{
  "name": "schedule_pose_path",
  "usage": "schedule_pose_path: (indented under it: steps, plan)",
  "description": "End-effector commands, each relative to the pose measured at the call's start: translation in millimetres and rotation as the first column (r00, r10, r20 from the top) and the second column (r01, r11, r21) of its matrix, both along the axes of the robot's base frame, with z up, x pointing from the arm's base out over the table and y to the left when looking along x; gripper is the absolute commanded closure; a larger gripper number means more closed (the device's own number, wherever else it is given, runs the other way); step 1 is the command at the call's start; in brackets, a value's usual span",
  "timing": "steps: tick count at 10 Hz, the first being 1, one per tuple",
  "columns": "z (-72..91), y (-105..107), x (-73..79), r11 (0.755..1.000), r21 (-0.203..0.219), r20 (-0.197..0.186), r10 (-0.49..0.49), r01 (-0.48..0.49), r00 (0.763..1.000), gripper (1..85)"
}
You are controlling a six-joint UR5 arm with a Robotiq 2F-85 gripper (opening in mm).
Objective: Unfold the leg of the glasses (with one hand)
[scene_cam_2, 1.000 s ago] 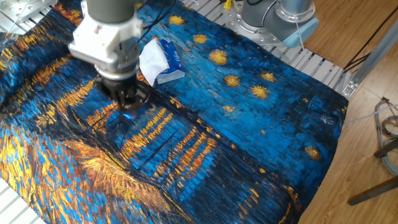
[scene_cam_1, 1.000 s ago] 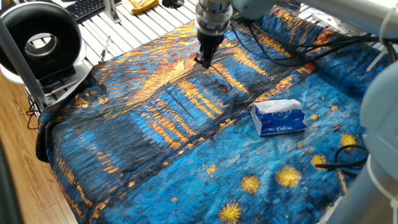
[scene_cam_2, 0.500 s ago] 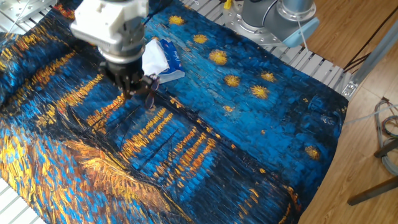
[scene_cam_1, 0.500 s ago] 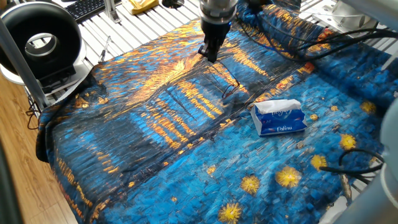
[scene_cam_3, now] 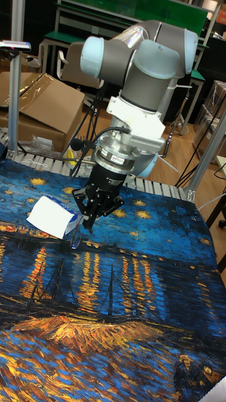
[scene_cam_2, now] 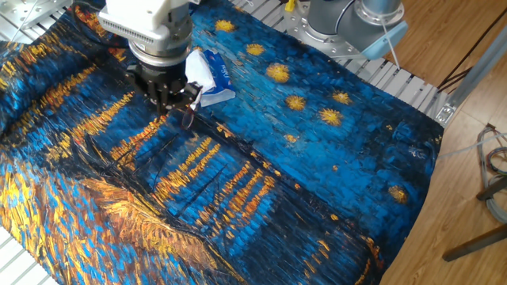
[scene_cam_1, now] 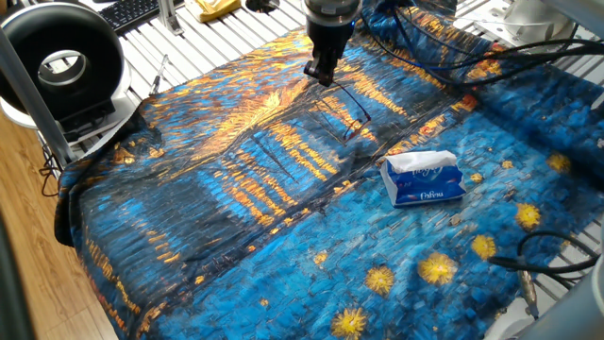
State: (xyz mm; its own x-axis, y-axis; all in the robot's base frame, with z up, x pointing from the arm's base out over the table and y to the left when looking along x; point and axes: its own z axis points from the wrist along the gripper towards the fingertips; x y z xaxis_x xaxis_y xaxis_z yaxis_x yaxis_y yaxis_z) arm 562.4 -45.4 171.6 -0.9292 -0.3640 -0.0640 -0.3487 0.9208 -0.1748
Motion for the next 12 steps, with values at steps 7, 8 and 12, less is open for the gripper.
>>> schedule_pose_path:
  steps: [7, 8, 12]
  plan:
    - [5.7, 14, 59.7, 0.992, -0.022, 0.18, 0.128, -0.126, 0.975, 84.7]
    - [3.5, 19, 64.4, 0.991, -0.011, 0.191, 0.132, -0.133, 0.973, 84.7]
    - [-5.3, 26, 79.9, 0.988, -0.003, 0.22, 0.154, -0.157, 0.963, 84.7]
